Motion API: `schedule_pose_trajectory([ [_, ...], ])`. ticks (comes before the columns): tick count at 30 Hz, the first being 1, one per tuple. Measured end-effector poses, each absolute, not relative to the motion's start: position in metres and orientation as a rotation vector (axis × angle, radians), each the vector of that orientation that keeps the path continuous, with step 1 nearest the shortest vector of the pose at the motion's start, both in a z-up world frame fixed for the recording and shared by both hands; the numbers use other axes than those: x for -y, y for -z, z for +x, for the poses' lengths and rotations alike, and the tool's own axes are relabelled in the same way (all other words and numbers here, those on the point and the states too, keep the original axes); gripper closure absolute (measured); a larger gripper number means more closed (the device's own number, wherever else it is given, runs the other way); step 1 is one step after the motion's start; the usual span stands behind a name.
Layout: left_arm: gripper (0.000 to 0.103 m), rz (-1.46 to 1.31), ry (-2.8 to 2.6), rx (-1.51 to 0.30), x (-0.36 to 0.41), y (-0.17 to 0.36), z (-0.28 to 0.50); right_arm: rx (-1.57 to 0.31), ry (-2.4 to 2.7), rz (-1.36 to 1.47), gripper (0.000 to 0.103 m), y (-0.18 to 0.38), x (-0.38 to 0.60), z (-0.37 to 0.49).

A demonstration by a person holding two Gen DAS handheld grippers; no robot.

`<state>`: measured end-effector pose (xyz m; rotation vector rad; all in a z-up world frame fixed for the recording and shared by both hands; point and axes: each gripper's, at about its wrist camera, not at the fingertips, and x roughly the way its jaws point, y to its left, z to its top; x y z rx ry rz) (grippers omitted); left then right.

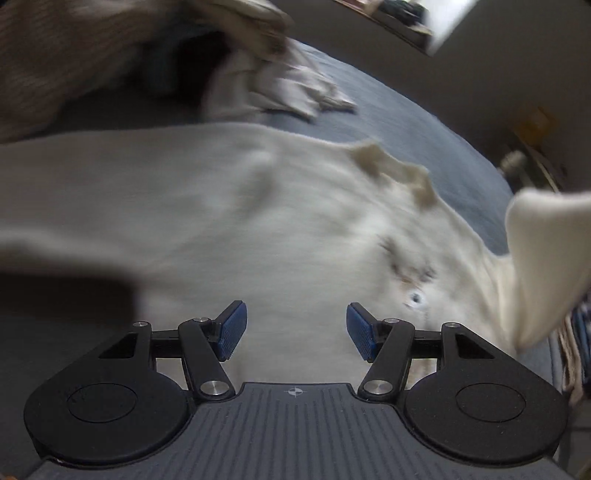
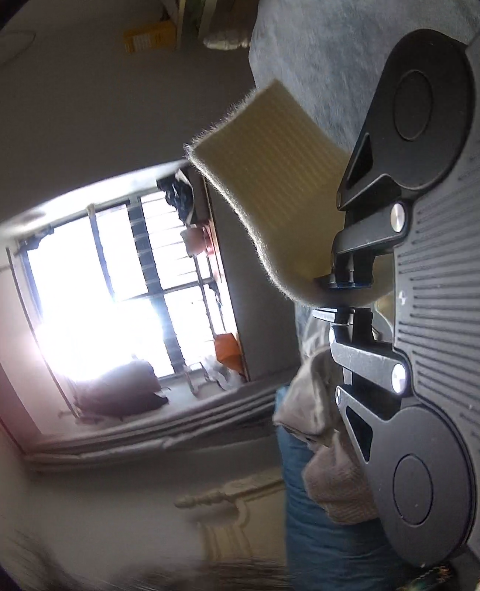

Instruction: Fold clothes

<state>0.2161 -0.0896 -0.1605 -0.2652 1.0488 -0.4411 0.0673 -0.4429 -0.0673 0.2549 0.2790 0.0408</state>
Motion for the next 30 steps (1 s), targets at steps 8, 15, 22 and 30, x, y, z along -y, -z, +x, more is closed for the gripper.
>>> schedule_pose_trajectory([
  [8, 0.041, -0.361, 0.167, -1.037, -0.005, 0.152, 0.208, -0.795, -0.204, -0.061, 0.061, 0.217, 0.28, 0.129],
  [15, 0.041, -0.415, 0.331, -1.074, 0.039, 0.164, 0.216, -0.754, -0.271, 0.083, 0.041, 0.163, 0.302, 0.101],
  [22, 0.04, -0.338, 0.439, -1.022, 0.08, 0.168, 0.222, -0.717, -0.184, 1.218, 0.039, 0.184, 0.431, 0.025],
  [30, 0.043, -0.251, 0.441, -1.044, 0.107, 0.182, 0.24, -0.38, 0.317, 1.612, 0.04, 0.272, 0.458, -0.016],
])
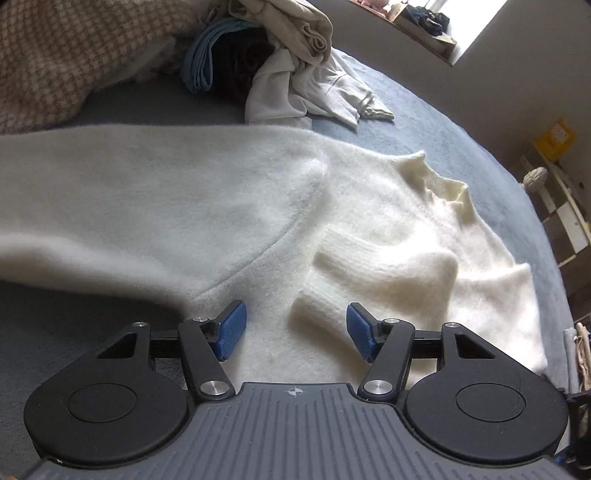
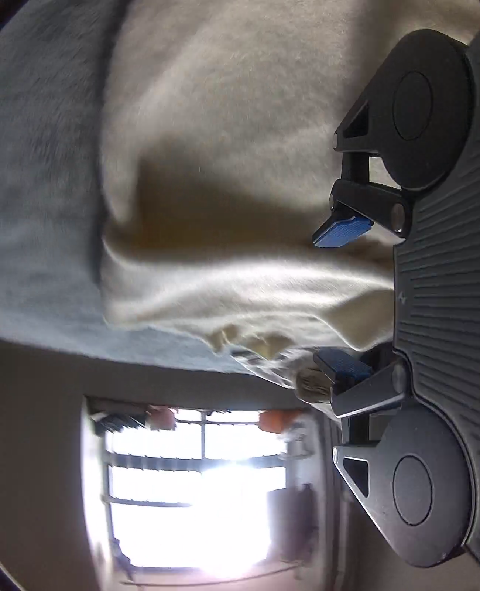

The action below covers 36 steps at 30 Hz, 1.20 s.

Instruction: Fold clothes

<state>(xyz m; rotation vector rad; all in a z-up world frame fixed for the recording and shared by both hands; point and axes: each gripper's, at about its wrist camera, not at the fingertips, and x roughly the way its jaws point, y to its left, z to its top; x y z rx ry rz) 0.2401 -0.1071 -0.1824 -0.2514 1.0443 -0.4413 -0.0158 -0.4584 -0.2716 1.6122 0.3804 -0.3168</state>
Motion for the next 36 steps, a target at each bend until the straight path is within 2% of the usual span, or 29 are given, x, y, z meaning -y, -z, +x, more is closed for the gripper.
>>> schedule_pose_trajectory([
  [2, 0.043, -0.306, 0.44, -1.043, 0.105, 0.181, 0.242, -0.369, 0.332, 1.633, 0.044, 0.285, 0.459, -0.011],
  [7, 0.045, -0.321, 0.445, -1.029, 0.114, 0.181, 0.245, -0.368, 0.254, 1.563, 0.044, 0.283, 0.474, 0.008],
  [10, 0.045, -0.262, 0.437, -1.021, 0.127, 0.185, 0.245, -0.4, 0.227, 1.564, 0.052, 0.287, 0.484, 0.018],
  [12, 0.052, -0.22, 0.436, -0.99, 0.134, 0.185, 0.243, -0.415, 0.208, 1.558, 0.056, 0.287, 0.489, 0.02],
  [13, 0.06, -0.199, 0.437, -0.975, 0.138, 0.185, 0.242, -0.42, 0.202, 1.558, 0.06, 0.287, 0.492, 0.018],
  [15, 0.066, -0.172, 0.441, -0.95, 0.143, 0.185, 0.241, -0.424, 0.199, 1.564, 0.063, 0.287, 0.497, 0.015],
  [17, 0.089, -0.141, 0.439, -0.926, 0.147, 0.185, 0.239, -0.416, 0.209, 1.56, 0.066, 0.288, 0.501, 0.012],
  [18, 0.09, -0.138, 0.433, -0.918, 0.147, 0.184, 0.238, -0.414, 0.216, 1.552, 0.068, 0.289, 0.503, 0.011],
  [19, 0.093, -0.157, 0.427, -0.905, 0.145, 0.181, 0.238, -0.417, 0.221, 1.538, 0.075, 0.289, 0.504, 0.011],
  [20, 0.095, -0.175, 0.421, -0.891, 0.142, 0.178, 0.237, -0.422, 0.226, 1.523, 0.089, 0.289, 0.503, 0.012],
  [21, 0.095, -0.187, 0.409, -0.871, 0.139, 0.173, 0.235, -0.427, 0.231, 1.507, 0.092, 0.288, 0.503, 0.012],
  [26, 0.097, -0.209, 0.354, -0.737, 0.117, 0.143, 0.226, -0.414, 0.202, 1.355, 0.093, 0.258, 0.492, 0.014],
  [28, 0.097, -0.164, 0.327, -0.757, 0.12, 0.15, 0.232, -0.437, 0.173, 1.302, 0.093, 0.25, 0.486, 0.021],
  [33, 0.09, -0.069, 0.281, -0.833, 0.125, 0.183, 0.237, -0.597, 0.171, 1.231, 0.09, 0.257, 0.484, 0.027],
  [36, 0.082, -0.058, 0.241, -0.767, 0.118, 0.17, 0.225, -0.638, 0.144, 1.005, 0.08, 0.226, 0.479, 0.015],
])
